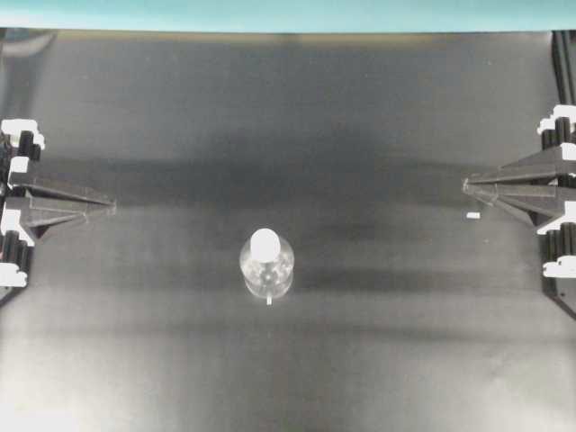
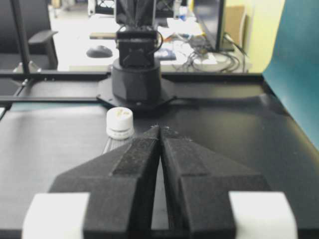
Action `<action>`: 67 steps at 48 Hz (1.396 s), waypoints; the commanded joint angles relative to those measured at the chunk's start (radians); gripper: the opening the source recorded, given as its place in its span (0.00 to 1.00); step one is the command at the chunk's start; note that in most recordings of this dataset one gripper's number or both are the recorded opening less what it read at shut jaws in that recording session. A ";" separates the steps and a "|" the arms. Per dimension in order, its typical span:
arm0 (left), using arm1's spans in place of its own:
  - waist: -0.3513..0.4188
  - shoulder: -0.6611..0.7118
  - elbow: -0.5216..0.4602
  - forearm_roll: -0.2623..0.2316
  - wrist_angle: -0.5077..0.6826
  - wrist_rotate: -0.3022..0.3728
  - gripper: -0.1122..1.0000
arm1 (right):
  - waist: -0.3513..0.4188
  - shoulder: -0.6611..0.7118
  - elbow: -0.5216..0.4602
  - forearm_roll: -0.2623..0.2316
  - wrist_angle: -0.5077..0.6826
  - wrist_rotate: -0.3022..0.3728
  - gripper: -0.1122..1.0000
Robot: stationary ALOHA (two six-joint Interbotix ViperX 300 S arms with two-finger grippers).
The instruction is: Open the bottle cap by holding the bottle with the left arm and twisting the cap with the right arm.
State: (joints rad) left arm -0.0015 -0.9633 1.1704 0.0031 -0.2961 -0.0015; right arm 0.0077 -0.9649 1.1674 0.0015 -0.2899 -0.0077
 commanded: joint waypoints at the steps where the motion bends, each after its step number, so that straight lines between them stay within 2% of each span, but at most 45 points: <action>1: -0.028 0.017 -0.055 0.041 0.002 -0.011 0.23 | -0.020 0.008 -0.006 0.003 -0.005 0.012 0.13; 5: -0.029 0.044 -0.089 0.043 0.005 -0.008 0.18 | -0.020 0.008 -0.009 0.015 0.020 0.014 0.14; 8: -0.029 0.066 -0.114 0.043 0.005 -0.003 0.18 | -0.020 0.008 -0.015 0.021 0.049 0.015 0.10; 24: -0.028 0.267 -0.270 0.043 -0.018 0.014 0.20 | -0.020 0.009 -0.051 0.025 0.201 0.040 0.10; 28: -0.028 0.319 -0.288 0.043 -0.054 0.020 0.33 | -0.021 0.009 -0.051 0.025 0.206 0.051 0.10; 36: -0.043 0.439 -0.324 0.043 -0.227 0.012 0.78 | -0.032 0.003 -0.051 0.025 0.213 0.081 0.10; 41: -0.051 0.531 -0.331 0.043 -0.285 0.003 0.96 | -0.043 0.000 -0.051 0.025 0.215 0.095 0.10; 56: -0.054 0.756 -0.360 0.043 -0.371 -0.023 0.98 | -0.048 -0.009 -0.051 0.029 0.215 0.121 0.10; 67: -0.040 0.842 -0.350 0.043 -0.390 -0.032 0.99 | -0.048 -0.011 -0.052 0.029 0.219 0.158 0.10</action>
State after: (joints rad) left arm -0.0537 -0.1396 0.8283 0.0430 -0.6688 -0.0291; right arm -0.0322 -0.9817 1.1367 0.0276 -0.0675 0.1335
